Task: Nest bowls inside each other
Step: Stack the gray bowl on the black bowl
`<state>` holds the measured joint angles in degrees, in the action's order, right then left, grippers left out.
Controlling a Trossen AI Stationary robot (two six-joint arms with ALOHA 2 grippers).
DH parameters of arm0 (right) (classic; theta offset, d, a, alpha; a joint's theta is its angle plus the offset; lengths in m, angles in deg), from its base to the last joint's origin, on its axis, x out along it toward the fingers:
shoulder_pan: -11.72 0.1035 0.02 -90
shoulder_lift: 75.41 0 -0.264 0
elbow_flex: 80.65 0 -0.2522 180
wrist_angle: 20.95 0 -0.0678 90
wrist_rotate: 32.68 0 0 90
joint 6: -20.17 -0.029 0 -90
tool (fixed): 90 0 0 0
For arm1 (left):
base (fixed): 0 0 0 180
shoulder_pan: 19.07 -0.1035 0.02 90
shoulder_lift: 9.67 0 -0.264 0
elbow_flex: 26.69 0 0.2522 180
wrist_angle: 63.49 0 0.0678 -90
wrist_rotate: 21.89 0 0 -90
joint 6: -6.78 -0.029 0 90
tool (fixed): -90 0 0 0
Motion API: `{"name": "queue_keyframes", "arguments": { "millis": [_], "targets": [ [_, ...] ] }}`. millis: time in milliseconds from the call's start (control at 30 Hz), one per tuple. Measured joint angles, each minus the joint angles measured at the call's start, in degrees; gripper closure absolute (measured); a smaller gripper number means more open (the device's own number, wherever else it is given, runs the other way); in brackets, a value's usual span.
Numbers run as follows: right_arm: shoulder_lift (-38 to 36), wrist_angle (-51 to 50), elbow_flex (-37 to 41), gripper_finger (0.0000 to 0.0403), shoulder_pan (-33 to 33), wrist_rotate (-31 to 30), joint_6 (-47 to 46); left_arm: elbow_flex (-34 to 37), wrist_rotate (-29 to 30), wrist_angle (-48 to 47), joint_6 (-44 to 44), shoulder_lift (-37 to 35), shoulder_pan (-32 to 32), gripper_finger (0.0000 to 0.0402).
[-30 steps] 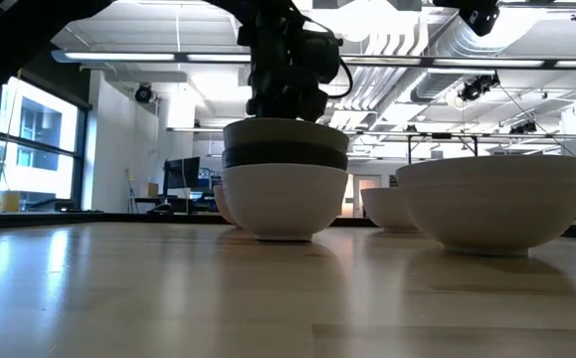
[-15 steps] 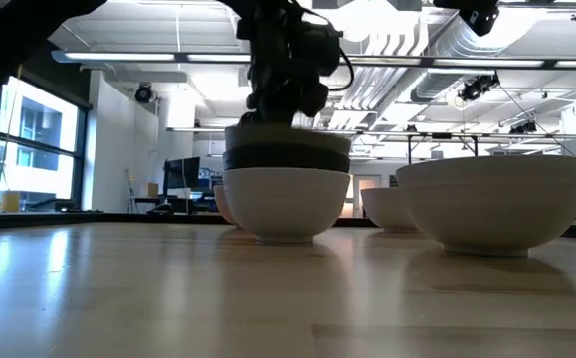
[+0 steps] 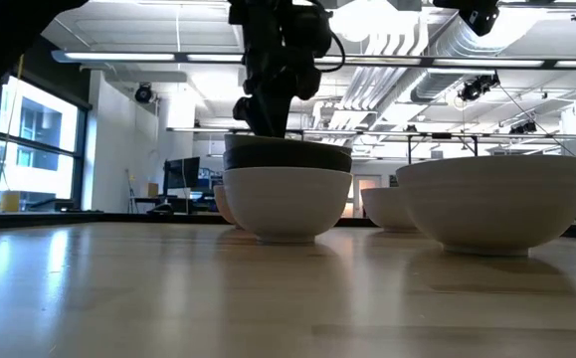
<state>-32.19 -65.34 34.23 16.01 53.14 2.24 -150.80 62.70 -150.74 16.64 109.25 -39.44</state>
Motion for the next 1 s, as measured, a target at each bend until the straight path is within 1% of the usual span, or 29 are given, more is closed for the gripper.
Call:
{"name": "queue_keyframes", "arguments": {
  "millis": [167,267,400,633,733,833,1000],
  "targets": [
    [0.0,0.0,0.0,0.0261,0.0,0.0,0.0,0.0,0.9,0.0,-0.1,0.0,0.2,0.0195],
    [0.0,0.0,0.0,0.0261,0.0,0.0,0.0,0.0,0.9,0.0,-0.1,0.0,0.1,0.0208],
    [0.0,0.0,0.0,0.0261,0.0,0.0,0.0,0.0,1.0,0.0,-0.5,0.0,0.1,0.0244],
    [0.0,0.0,0.0,0.0261,0.0,0.0,0.0,0.0,0.9,0.0,-1.1,0.0,-0.5,0.0339],
    [0.0,0.0,0.0,0.0261,0.0,0.0,0.0,0.0,0.9,0.0,-1.3,0.0,-0.7,0.0371],
    [0.0,0.0,0.0,0.0261,0.0,0.0,0.0,0.0,0.7,0.0,-2.0,0.0,-0.7,0.0387],
    [0.0,0.0,0.0,0.0261,0.0,0.0,0.2,0.0,0.5,0.0,-2.1,0.1,-0.6,0.039]
  ]
}}
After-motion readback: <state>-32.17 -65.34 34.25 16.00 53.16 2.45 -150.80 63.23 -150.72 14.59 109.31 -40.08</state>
